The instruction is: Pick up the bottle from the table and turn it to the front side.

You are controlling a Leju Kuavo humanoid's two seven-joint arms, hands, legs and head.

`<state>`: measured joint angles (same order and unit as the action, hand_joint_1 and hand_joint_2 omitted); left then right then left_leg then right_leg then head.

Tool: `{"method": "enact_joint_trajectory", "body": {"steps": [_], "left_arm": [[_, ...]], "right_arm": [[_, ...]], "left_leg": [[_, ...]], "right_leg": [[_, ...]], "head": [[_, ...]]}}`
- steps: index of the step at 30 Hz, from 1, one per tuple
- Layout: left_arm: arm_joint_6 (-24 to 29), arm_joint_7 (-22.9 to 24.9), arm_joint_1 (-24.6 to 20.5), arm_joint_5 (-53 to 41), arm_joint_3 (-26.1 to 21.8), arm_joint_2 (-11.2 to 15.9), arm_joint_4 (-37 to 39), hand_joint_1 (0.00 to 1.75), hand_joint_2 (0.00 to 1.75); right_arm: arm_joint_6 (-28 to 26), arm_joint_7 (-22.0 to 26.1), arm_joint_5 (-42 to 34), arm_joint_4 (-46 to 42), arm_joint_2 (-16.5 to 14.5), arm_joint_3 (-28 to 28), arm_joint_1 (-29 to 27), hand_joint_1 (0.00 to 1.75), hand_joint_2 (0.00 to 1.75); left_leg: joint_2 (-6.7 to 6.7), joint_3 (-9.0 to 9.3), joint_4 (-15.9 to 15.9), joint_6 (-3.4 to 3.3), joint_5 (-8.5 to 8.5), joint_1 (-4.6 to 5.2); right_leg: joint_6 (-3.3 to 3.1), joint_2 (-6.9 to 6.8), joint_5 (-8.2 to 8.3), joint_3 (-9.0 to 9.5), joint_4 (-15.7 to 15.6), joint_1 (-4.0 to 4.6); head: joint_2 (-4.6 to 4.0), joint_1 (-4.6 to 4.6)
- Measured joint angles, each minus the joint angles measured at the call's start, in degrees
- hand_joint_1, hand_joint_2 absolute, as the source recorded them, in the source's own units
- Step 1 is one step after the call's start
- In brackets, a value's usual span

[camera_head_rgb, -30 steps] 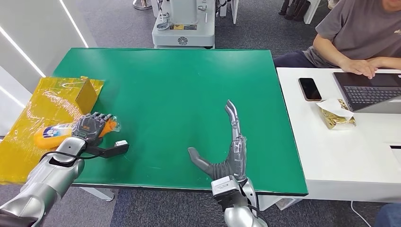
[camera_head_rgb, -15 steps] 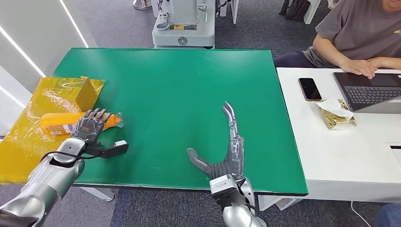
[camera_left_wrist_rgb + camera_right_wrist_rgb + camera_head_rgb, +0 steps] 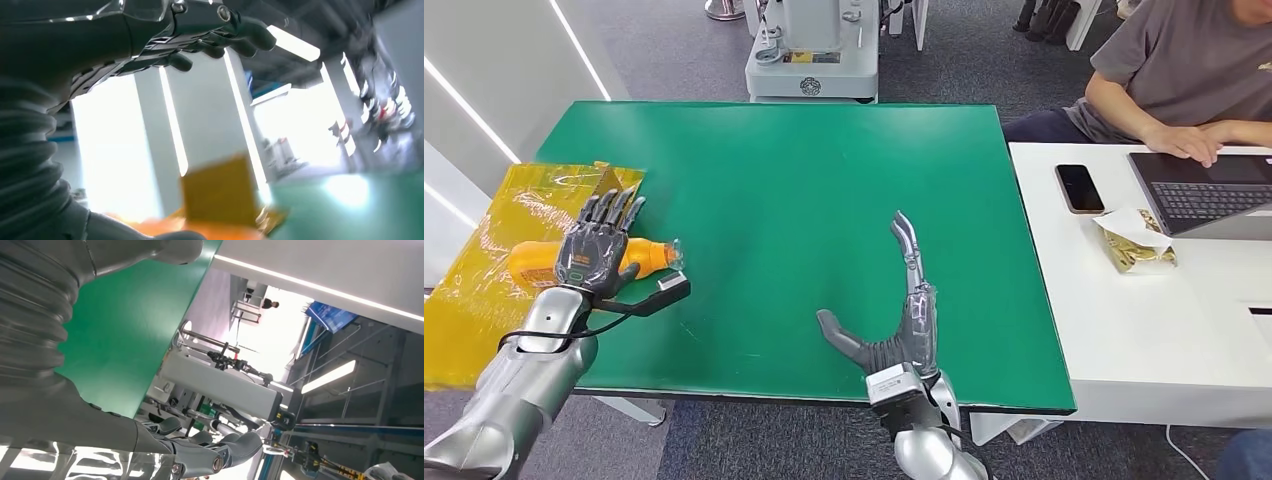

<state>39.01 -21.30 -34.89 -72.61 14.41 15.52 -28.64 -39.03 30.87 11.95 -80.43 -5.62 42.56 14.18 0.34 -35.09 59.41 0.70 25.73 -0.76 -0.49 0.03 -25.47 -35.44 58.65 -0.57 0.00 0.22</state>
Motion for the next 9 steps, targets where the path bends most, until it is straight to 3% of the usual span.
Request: {"method": "enact_joint_trajectory", "body": {"steps": [2,4,6,9], "left_arm": [[0.8,-9.4,2.0,4.0,-7.2,-2.4,-7.6,0.00,1.75],[1.0,-15.9,3.9,14.7,-12.9,-5.3,-16.3,0.00,1.75],[1.2,-17.9,5.2,26.4,-15.7,-7.7,-24.9,0.00,1.75],[1.3,-18.3,6.5,34.7,-16.7,-10.5,-33.8,0.00,1.75]], "right_arm": [[0.0,0.1,-0.2,0.1,0.0,0.0,0.1,0.00,1.75],[0.0,0.2,-0.4,0.1,0.0,0.1,0.1,0.00,1.75],[0.0,0.3,-0.7,0.3,0.0,0.2,0.2,0.00,1.75],[0.0,0.5,-1.1,0.5,0.0,0.3,0.5,0.00,1.75]], "left_leg": [[0.03,-0.01,0.0,0.00,0.01,0.02],[0.20,0.00,0.0,-0.01,0.03,0.04],[0.26,0.01,0.0,-0.01,0.05,0.04],[0.05,-0.01,0.0,-0.03,0.03,0.04]], "right_leg": [[-0.01,0.02,0.02,0.01,0.0,-0.02],[-0.03,0.17,0.05,0.00,0.0,-0.03],[-0.04,0.21,0.06,-0.01,0.0,-0.03],[-0.03,0.00,0.05,0.03,0.0,-0.03]], "head": [[0.00,0.01],[0.00,0.01],[0.00,0.00],[0.00,0.01]]}}
